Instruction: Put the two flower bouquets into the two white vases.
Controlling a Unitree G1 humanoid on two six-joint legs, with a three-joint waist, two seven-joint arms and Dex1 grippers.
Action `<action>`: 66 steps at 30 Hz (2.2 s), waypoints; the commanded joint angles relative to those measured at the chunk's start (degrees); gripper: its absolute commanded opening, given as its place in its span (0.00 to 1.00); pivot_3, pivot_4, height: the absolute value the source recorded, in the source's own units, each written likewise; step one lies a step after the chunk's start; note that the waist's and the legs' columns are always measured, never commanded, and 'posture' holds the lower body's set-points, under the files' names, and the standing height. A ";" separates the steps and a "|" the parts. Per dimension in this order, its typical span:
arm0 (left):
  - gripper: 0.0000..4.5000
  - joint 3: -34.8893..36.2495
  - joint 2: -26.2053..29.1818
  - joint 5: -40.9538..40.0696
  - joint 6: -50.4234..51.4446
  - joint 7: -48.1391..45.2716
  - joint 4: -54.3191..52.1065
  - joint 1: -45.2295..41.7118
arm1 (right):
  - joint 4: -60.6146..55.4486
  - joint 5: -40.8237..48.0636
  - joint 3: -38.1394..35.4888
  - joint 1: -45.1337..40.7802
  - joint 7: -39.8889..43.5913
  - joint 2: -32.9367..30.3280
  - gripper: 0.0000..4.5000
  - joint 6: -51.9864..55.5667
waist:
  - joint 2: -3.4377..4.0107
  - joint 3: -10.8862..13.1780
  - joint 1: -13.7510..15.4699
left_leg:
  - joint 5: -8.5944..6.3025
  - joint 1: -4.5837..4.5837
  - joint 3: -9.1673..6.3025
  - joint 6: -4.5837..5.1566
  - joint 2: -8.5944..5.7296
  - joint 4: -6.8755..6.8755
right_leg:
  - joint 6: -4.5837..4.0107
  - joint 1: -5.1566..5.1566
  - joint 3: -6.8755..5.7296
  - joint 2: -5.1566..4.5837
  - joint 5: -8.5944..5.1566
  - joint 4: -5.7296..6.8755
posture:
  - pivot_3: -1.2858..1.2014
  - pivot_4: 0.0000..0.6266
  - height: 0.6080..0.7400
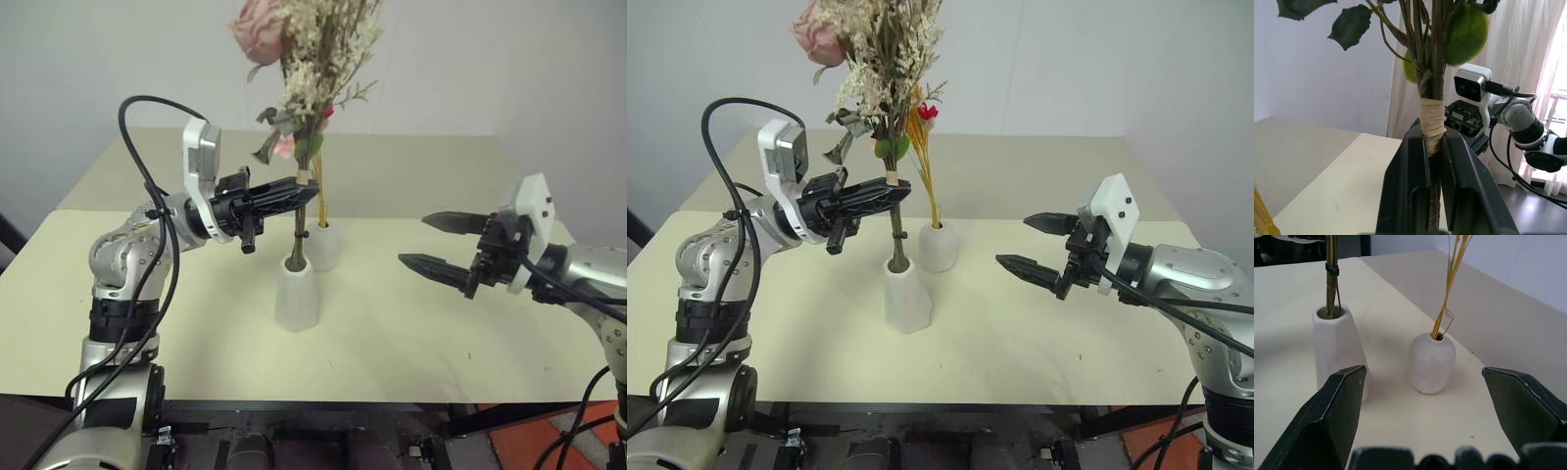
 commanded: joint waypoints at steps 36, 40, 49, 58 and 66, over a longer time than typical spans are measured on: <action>0.02 -1.63 1.69 3.61 -2.36 -0.40 -5.70 8.67 | -0.13 0.73 -0.89 -1.81 -0.91 0.33 1.00 -0.69 | 0.00 0.00 -0.07 | 0.00 0.00 0.00 0.00 0.01 -0.02 | -0.01 0.00 0.00 0.00 -0.01 -0.05 | 0.52 0.24 1.00; 0.02 -0.80 1.12 3.50 -3.02 0.70 -5.43 8.17 | 0.29 0.44 -0.27 -2.45 -0.85 0.47 1.00 -0.93 | 0.00 0.00 -0.04 | 0.00 0.00 0.00 0.00 0.01 -0.02 | -0.01 -0.01 0.00 0.00 -0.01 -0.05 | 0.52 0.24 1.00; 0.02 -1.08 1.13 3.91 -3.50 0.32 -4.73 7.69 | 0.93 0.25 0.30 -3.78 -1.11 1.04 1.00 -1.15 | 0.00 0.00 0.00 | 0.00 -0.04 0.00 0.00 0.01 -0.03 | -0.01 -0.01 -0.01 0.00 0.00 -0.12 | 0.52 0.24 1.00; 0.24 -2.70 2.58 5.54 -2.80 -0.23 -5.08 8.87 | 1.07 0.00 -0.08 -3.38 -0.97 0.69 1.00 -1.50 | 0.00 0.00 -0.01 | 0.00 -0.05 0.00 0.00 0.01 -0.05 | -0.01 -0.01 -0.01 0.00 0.00 -0.18 | 0.52 0.24 1.00; 0.82 3.00 12.67 4.20 -1.93 -3.65 -8.32 16.14 | 1.53 -0.41 -0.01 -2.91 -0.22 0.39 1.00 -2.04 | 0.01 0.00 -0.28 | -0.01 -0.07 0.01 0.01 0.06 -0.19 | -0.02 -0.04 -0.02 0.01 0.01 -0.35 | 0.52 0.24 1.00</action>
